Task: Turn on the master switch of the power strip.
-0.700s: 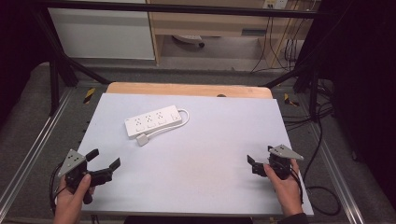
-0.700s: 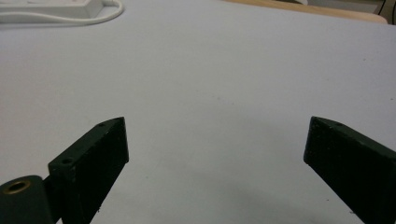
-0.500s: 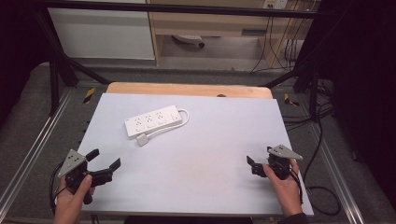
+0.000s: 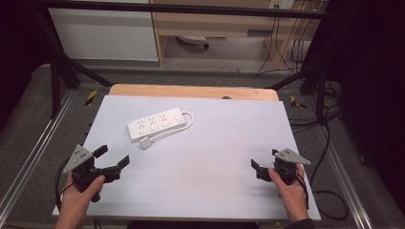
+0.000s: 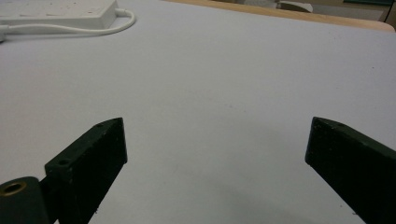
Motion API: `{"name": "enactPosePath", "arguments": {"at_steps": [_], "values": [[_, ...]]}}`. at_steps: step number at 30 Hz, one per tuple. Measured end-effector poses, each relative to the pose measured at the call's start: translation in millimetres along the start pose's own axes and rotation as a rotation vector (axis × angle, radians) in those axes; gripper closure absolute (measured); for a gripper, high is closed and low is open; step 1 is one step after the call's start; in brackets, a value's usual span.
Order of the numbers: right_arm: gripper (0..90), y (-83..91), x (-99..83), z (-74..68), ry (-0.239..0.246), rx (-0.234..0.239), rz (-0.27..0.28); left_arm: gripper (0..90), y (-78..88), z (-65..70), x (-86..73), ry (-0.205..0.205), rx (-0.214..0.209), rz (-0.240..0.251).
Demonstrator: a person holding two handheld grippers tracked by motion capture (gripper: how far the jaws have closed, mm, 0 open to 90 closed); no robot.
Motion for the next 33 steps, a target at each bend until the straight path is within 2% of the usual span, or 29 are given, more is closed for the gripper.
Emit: {"name": "enactPosePath", "arguments": {"at_steps": [4, 6, 11, 12, 15, 21, 26, 30, 33], "values": [[5.7, -0.2, 0.2, -0.2, 0.0, 0.001, 0.003, 6.2, -9.5, 4.2, 11.0, -0.01, -0.02, -0.016], [5.9, -0.4, 0.3, 0.0, -0.003, 0.003, 0.004, 6.2, -14.8, 6.2, 17.4, 0.013, -0.052, -0.015], [5.9, -1.0, 1.3, -3.6, 0.0, 0.013, 0.003, 6.2, -31.2, 9.6, 34.0, -0.008, -0.045, -0.014], [5.9, -1.6, 1.4, -4.8, 0.003, 0.017, 0.0, 6.2, -34.8, 9.9, 36.9, -0.004, -0.045, -0.014], [5.2, -3.2, 2.0, -7.3, 0.012, 0.024, -0.004, 6.6, -44.4, 10.7, 44.5, 0.039, -0.085, 0.004], [4.5, -3.7, 3.5, -9.6, 0.017, 0.031, 0.0, 6.7, -60.2, 8.4, 57.2, 0.027, -0.061, -0.002], [4.9, -4.6, 3.3, -10.7, 0.02, 0.037, -0.006, 6.7, -74.0, 12.5, 66.0, 0.004, -0.063, -0.007], [4.8, -4.3, 3.4, -11.2, 0.009, 0.037, -0.007, 7.0, -84.6, 14.1, 68.0, 0.001, -0.06, -0.009], [5.2, -5.7, 3.1, -11.5, 0.004, 0.043, -0.01, 7.0, -93.2, 17.1, 69.5, -0.016, -0.059, -0.023]]}}
Point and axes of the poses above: each handheld gripper's, and its own axes: y roughly backward along the jaws, x roughly out of its top, z roughly to its right, the point moved 4 cm from there along -y, roughly forward along the jaws, and after that the axes turned 9 degrees about -z, right-handed, at the moved point
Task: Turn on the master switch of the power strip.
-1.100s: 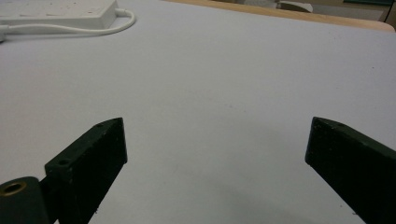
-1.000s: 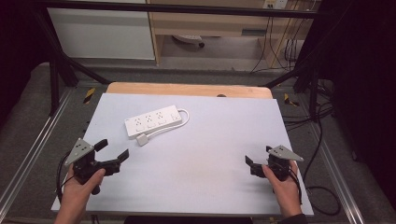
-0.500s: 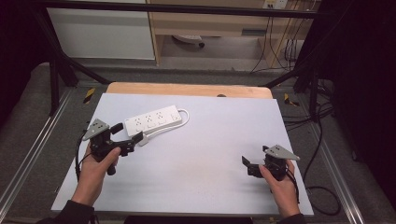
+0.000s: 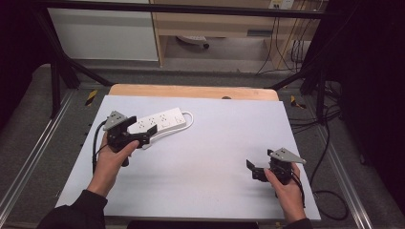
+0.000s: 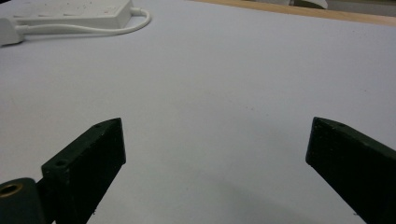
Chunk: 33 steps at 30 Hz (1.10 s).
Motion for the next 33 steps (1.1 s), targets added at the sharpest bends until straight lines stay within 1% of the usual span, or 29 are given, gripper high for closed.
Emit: {"name": "enactPosePath", "arguments": {"at_steps": [2, 5, 8, 10, 13, 18, 24, 26, 31, 33], "values": [[5.3, -0.4, -0.3, -0.7, 0.009, -0.001, -0.003, 7.0, -4.5, 1.8, 3.6, 0.002, -0.01, 0.002], [5.4, 0.5, 0.4, -2.1, 0.007, 0.002, -0.003, 6.7, -12.1, 3.0, 10.3, -0.003, -0.023, 0.011], [5.3, 3.2, 0.1, -3.2, 0.001, 0.003, 0.001, 6.6, -19.8, 4.3, 16.2, -0.003, -0.024, 0.011], [5.0, 2.9, 0.5, -4.2, 0.002, 0.005, 0.003, 6.6, -25.4, 5.8, 19.5, -0.009, -0.022, 0.01], [4.9, 2.1, 1.7, -4.1, 0.012, 0.004, 0.004, 6.7, -33.6, 7.8, 24.0, -0.007, -0.019, 0.013], [4.5, 1.8, 3.0, -4.3, 0.003, 0.009, 0.009, 7.1, -48.1, 11.0, 30.4, -0.014, 0.001, 0.006], [4.7, 0.5, 5.9, -2.1, -0.012, 0.002, 0.02, 7.8, -63.3, 14.2, 38.0, -0.01, 0.009, 0.0], [5.2, 0.6, 6.1, -1.8, -0.015, 0.004, 0.021, 7.8, -69.1, 17.0, 39.5, -0.015, 0.008, 0.0], [6.5, 1.0, 4.2, -1.4, -0.017, 0.006, 0.016, 8.2, -83.3, 24.6, 41.9, -0.027, 0.009, -0.019], [6.5, 2.5, 2.6, -1.2, -0.023, 0.005, 0.013, 8.3, -88.8, 27.7, 42.6, -0.043, 0.015, -0.024]]}}
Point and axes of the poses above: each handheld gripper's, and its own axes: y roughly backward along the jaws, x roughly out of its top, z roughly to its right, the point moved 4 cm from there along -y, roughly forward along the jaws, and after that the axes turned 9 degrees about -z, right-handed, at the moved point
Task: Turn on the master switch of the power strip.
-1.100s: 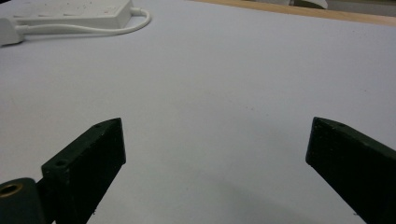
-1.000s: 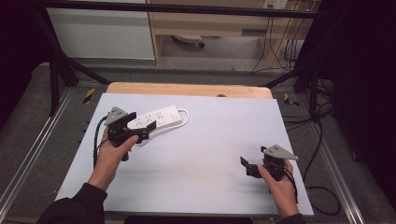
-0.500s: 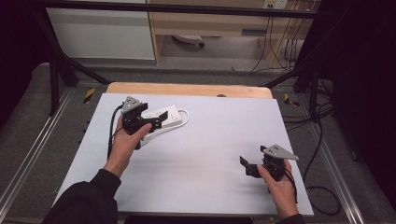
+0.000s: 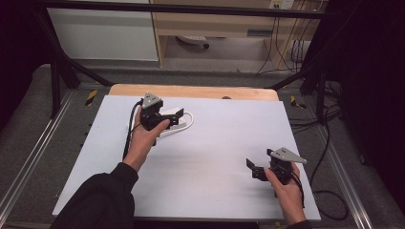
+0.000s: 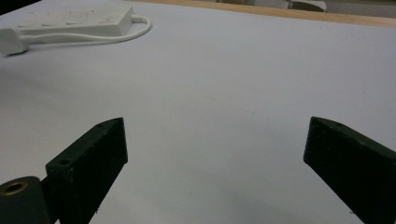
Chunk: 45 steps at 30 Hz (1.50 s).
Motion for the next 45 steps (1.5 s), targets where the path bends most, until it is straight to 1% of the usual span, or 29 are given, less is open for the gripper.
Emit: {"name": "enactPosePath", "arguments": {"at_steps": [2, 6, 7, 10, 13, 16, 19, 20, 22, 24, 25, 26, 27, 28, 30, 31, 33, 36, 39, 42, 43, 44, 45], "values": [[6.5, 1.6, -1.2, 1.1, -0.003, -0.006, 0.0, 8.4, -4.5, 2.3, 1.1, -0.005, -0.001, -0.007], [5.9, 3.9, -2.7, 1.9, 0.0, -0.02, -0.001, 8.7, -13.0, 5.4, 2.9, -0.001, -0.015, -0.023], [5.9, 3.9, -3.0, 1.4, -0.002, -0.017, 0.0, 8.6, -14.8, 5.6, 3.1, -0.002, -0.012, -0.029], [6.0, 1.8, -3.4, 0.4, 0.005, -0.018, -0.008, 8.6, -17.7, 4.8, 4.5, 0.002, -0.002, -0.026], [6.0, 0.6, -3.7, -1.6, 0.014, -0.013, -0.014, 8.8, -20.1, 1.4, 5.3, 0.009, 0.014, -0.027], [6.0, -0.5, -5.0, -3.6, 0.015, -0.008, -0.017, 8.9, -24.6, -2.1, 1.7, 0.026, 0.03, -0.058], [5.6, -3.6, -5.8, -6.0, 0.022, 0.003, -0.026, 9.3, -28.2, -5.1, -0.3, 0.022, 0.047, -0.068], [5.6, -4.4, -5.4, -6.2, 0.032, 0.003, -0.027, 9.6, -29.3, -6.4, -1.0, 0.024, 0.056, -0.071], [5.8, -5.1, -5.3, -8.1, 0.036, 0.007, -0.033, 11.6, -30.9, -8.9, -2.8, 0.016, 0.076, -0.088], [5.8, -4.6, -5.2, -8.6, 0.044, 0.008, -0.031, 12.3, -32.6, -10.1, -4.3, 0.017, 0.081, -0.098], [5.8, -4.1, -5.2, -8.2, 0.046, 0.007, -0.03, 12.5, -33.9, -10.7, -4.7, 0.009, 0.088, -0.099], [5.7, -3.6, -5.1, -8.1, 0.042, 0.008, -0.029, 12.7, -34.9, -10.1, -5.7, 0.011, 0.089, -0.107], [5.6, -3.4, -5.1, -7.7, 0.038, 0.007, -0.029, 12.8, -36.3, -9.9, -6.6, 0.004, 0.092, -0.114], [5.5, -3.5, -5.3, -7.0, 0.038, 0.006, -0.03, 13.2, -38.5, -8.9, -8.4, -0.002, 0.091, -0.127], [5.7, -4.3, -5.9, -6.4, 0.03, 0.005, -0.033, 13.6, -45.1, -5.9, -13.9, -0.013, 0.092, -0.171], [5.7, -5.1, -6.5, -6.8, 0.035, 0.008, -0.04, 13.6, -47.5, -4.6, -15.5, -0.019, 0.095, -0.182], [5.7, -5.5, -6.9, -7.8, 0.037, 0.007, -0.043, 13.6, -51.2, -2.6, -16.3, -0.019, 0.088, -0.176], [5.5, -4.1, -6.0, -6.9, 0.038, 0.007, -0.035, 14.6, -55.0, -0.8, -16.5, -0.029, 0.088, -0.173], [5.5, -3.9, -6.3, -5.2, 0.024, 0.007, -0.035, 16.6, -56.9, -0.8, -17.9, -0.03, 0.099, -0.186], [5.4, -3.9, -6.3, -5.2, 0.028, 0.006, -0.034, 18.5, -57.5, -2.0, -17.8, -0.03, 0.113, -0.183], [5.4, -5.3, -6.8, -7.2, 0.043, 0.0, -0.042, 21.3, -57.8, -2.8, -18.1, -0.028, 0.119, -0.183], [5.4, -5.3, -6.8, -7.2, 0.043, 0.0, -0.042, 21.3, -58.5, -3.9, -18.7, -0.015, 0.124, -0.186], [5.4, -6.0, -7.4, -8.8, 0.065, -0.001, -0.054, 22.6, -59.4, -5.0, -19.3, 0.0, 0.123, -0.188]]}}
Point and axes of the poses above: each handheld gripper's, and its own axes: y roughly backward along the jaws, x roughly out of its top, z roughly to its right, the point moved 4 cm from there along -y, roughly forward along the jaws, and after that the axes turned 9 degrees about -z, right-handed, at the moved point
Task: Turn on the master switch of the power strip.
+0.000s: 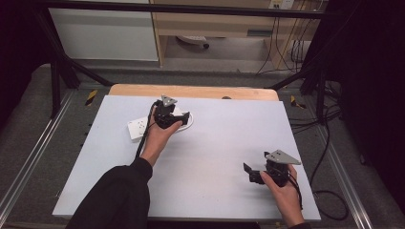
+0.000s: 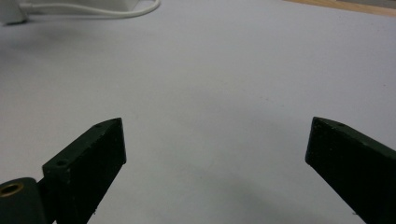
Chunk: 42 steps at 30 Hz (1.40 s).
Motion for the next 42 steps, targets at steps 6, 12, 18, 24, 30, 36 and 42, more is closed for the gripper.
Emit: {"name": "enactPosePath", "arguments": {"at_steps": [6, 12, 18, 24, 30, 36, 42], "values": [[5.2, 1.1, 0.2, -2.8, 0.007, 0.001, 0.003, 33.0, -6.4, -2.2, -1.1, 0.023, 0.001, 0.0], [5.2, 2.5, 0.3, 0.3, -0.004, -0.004, 0.006, 43.1, -12.6, -0.4, -2.8, 0.008, 0.01, -0.008], [5.2, 3.3, -0.7, 2.9, -0.022, -0.007, 0.01, 55.8, -12.9, 2.8, -4.3, -0.002, 0.005, -0.026], [5.2, 7.1, 0.0, 7.1, -0.034, -0.018, 0.022, 69.8, -8.9, -0.1, -4.5, -0.008, -0.008, -0.034], [4.7, 6.3, 0.1, 7.8, -0.039, -0.011, 0.022, 80.1, -12.5, -2.3, -6.8, 0.004, -0.028, -0.047], [4.4, 7.1, -0.4, 9.4, -0.054, -0.012, 0.025, 88.3, -17.4, -1.1, -7.7, 0.012, -0.044, -0.044], [4.4, 6.7, -0.3, 10.3, -0.059, -0.01, 0.026, 89.9, -20.5, -1.9, -8.9, 0.018, -0.049, -0.049]]}}
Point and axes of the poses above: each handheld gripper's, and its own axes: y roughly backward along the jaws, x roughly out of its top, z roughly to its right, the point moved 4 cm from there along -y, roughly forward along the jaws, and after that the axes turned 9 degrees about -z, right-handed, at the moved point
